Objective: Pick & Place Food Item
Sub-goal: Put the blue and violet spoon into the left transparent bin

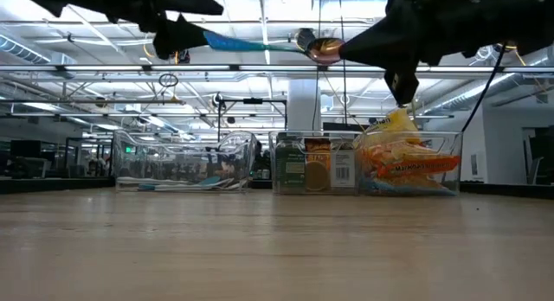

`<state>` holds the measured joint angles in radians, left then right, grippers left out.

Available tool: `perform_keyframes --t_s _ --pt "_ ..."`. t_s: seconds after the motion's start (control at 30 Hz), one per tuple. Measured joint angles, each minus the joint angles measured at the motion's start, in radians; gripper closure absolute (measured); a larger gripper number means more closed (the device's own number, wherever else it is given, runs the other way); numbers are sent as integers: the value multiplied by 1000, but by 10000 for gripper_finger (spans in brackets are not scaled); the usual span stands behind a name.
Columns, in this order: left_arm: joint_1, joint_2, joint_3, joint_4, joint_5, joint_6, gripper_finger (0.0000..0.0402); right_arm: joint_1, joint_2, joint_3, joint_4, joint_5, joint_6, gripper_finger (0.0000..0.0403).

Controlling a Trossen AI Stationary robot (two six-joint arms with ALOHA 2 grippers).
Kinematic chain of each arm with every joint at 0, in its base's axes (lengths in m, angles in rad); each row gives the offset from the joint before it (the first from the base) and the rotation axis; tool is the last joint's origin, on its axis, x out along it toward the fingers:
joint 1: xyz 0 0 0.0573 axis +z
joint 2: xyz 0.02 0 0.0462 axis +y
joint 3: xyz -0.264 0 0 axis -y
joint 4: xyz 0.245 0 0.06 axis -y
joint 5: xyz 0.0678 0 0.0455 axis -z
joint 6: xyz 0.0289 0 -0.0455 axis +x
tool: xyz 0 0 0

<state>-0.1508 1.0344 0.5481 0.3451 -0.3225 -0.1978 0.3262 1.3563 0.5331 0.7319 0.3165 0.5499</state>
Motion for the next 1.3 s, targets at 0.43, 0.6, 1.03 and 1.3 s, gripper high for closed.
perform_keyframes --t_s 0.43,0.6,1.03,1.3 --pt "34 335 265 -166 193 -9 105 -111 -53 1 -79 54 -94 403" --pt "51 435 351 -266 217 -23 105 -111 -53 1 -93 108 -118 403" --pt "94 505 392 -328 298 -78 106 -109 -53 1 -63 156 -150 403" --pt "110 504 391 -351 299 -77 197 -109 -53 1 -48 155 -153 403"
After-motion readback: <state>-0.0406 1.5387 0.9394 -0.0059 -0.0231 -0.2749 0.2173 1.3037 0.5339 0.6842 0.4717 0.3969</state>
